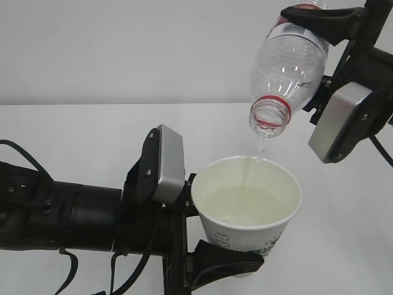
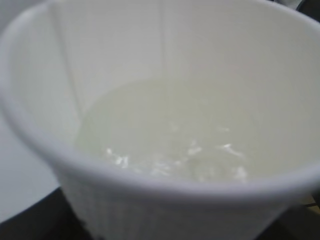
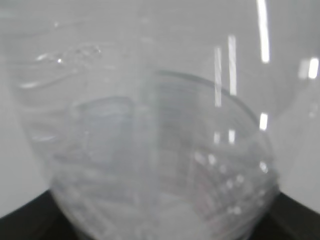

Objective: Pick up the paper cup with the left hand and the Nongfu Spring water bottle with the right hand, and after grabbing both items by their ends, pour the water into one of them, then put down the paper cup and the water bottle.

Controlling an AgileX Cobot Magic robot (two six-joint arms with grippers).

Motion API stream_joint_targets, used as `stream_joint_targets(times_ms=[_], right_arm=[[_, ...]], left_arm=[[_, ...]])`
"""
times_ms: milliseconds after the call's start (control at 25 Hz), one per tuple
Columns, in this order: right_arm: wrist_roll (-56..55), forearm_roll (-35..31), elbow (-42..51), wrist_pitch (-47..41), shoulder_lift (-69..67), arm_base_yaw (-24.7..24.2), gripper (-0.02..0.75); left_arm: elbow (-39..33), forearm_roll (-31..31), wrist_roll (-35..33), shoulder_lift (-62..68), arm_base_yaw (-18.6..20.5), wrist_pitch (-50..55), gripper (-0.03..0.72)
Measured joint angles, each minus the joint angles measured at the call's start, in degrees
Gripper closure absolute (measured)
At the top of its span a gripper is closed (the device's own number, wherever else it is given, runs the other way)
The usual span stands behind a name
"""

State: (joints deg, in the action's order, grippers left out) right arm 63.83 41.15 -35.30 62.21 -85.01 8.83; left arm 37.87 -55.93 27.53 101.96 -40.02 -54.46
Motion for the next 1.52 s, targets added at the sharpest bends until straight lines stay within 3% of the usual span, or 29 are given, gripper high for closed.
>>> stream_joint_targets(times_ms=[600,1520], right_arm=[[0.0,0.0,0.0,0.0,0.0,0.0,0.213],[-12.8,-0.2,0.0,0.9,0.0,0.0,0.213]], left_arm=[[0.0,0.0,0.0,0.0,0.0,0.0,0.163],[0.0,0.0,0.0,0.0,0.0,0.2,0.163]])
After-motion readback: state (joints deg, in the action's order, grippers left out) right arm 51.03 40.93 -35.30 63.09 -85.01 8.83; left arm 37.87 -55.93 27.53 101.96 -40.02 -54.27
